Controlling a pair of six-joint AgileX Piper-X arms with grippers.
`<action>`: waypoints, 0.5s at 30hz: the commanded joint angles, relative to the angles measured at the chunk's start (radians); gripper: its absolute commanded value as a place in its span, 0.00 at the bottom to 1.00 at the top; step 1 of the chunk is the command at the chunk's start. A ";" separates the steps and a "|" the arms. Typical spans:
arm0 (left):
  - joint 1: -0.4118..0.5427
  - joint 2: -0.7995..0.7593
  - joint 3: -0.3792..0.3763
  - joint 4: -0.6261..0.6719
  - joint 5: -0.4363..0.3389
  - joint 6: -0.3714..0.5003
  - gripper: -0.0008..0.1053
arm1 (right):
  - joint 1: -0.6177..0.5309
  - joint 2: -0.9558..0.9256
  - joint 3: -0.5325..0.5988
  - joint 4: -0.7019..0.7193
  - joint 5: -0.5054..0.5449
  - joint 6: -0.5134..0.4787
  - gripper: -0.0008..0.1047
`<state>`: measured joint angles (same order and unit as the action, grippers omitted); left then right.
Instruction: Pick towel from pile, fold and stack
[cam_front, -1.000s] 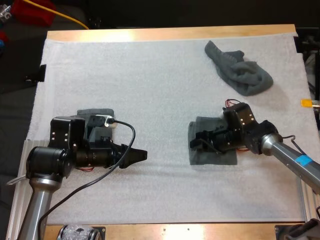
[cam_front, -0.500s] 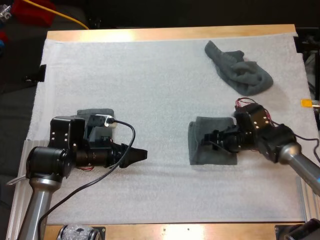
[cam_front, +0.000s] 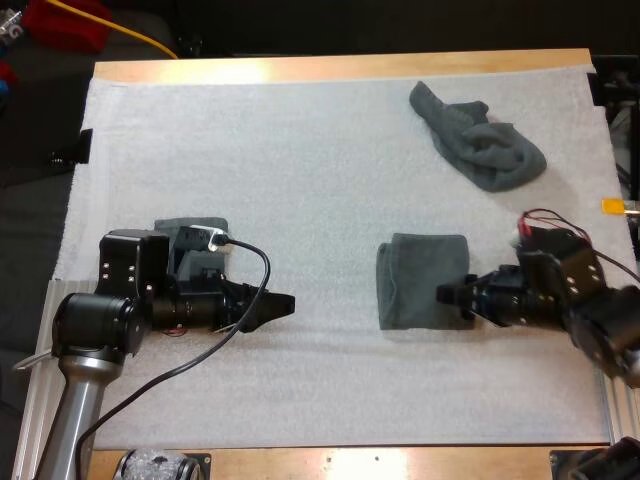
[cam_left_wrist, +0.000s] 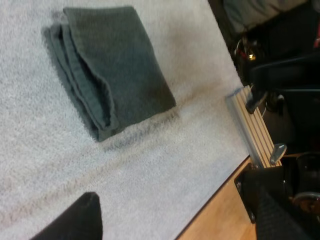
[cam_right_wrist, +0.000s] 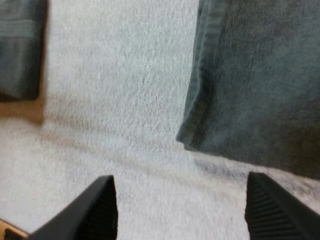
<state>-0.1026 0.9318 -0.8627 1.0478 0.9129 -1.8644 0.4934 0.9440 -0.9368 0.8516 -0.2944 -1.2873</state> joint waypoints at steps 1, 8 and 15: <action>0.001 -0.003 -0.004 -0.014 0.000 0.007 0.60 | 0.001 -0.041 -0.006 0.039 0.009 -0.012 0.53; 0.001 -0.003 -0.004 -0.037 -0.023 0.007 0.63 | 0.001 -0.175 -0.006 0.095 0.011 -0.012 0.53; -0.002 -0.003 -0.004 -0.073 -0.026 0.000 0.68 | 0.001 -0.252 -0.006 0.132 0.074 -0.026 0.53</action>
<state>-0.1049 0.9318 -0.8627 0.9872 0.8902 -1.8644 0.4934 0.6981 -0.9368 0.9758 -0.2275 -1.3011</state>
